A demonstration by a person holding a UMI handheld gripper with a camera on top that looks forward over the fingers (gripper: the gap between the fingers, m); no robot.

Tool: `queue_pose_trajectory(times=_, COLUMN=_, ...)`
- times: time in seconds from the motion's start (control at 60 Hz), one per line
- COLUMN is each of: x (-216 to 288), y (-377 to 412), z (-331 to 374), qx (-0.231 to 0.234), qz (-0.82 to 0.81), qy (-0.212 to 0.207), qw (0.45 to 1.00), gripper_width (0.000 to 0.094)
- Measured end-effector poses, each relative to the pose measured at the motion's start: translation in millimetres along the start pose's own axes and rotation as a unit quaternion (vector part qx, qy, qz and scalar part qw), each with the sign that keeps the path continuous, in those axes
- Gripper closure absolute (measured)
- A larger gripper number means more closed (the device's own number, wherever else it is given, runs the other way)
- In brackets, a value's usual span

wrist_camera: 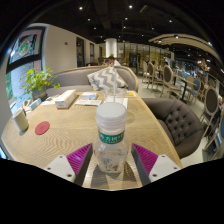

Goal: Pour water

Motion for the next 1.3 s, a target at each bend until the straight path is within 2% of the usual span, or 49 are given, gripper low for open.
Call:
queue_pose_trajectory(times=0.133, x=6.8, y=1.1, z=-12.6, qx=0.0, qz=0.003, qy=-0.019, qw=1.0, gripper_width=0.0435)
queue_pose_trajectory(times=0.333, x=7.7, y=3.8, z=-13.0, qx=-0.011, qz=0.023, qy=-0.032, qw=0.999, gripper_width=0.0488)
queue_pose_trajectory(times=0.5, x=13.9, y=10.9, z=-12.4, qx=-0.031, qz=0.05, qy=-0.026, qw=0.998, gripper_width=0.0516)
queue_pose_trajectory(times=0.633, x=34.9, y=14.0, z=-7.6, qx=-0.068, qz=0.07, qy=-0.03, qw=0.995, gripper_width=0.0516)
queue_pose_trajectory(times=0.817, x=101.2, y=41.6, z=8.0, qx=-0.148, qz=0.164, qy=-0.048, qw=0.974, gripper_width=0.0516)
queue_pose_trajectory(times=0.95, x=160.4, y=94.2, z=24.0, qx=-0.215, qz=0.275, qy=-0.067, qw=0.935, gripper_width=0.0515)
queue_pose_trajectory(times=1.033, x=189.0, y=142.6, z=25.9, qx=-0.241, qz=0.361, qy=-0.075, qw=0.898, gripper_width=0.0515)
queue_pose_trajectory(times=1.167, x=214.3, y=233.0, z=15.8, qx=-0.257, qz=0.512, qy=-0.078, qw=0.816, gripper_width=0.0518)
queue_pose_trajectory(times=1.3, x=207.8, y=314.8, z=-6.3, qx=-0.248, qz=0.647, qy=-0.079, qw=0.717, gripper_width=0.0519)
Point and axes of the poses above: the point between the fingertips, and its own axes, seen from behind it with the camera up: y to the left, x up, z backward, against the way the camera looks, the point moved 5 cm from there along z, backward, against the way the camera looks, and after that the axes turned 1 degree about x, right-handed, at the moved point
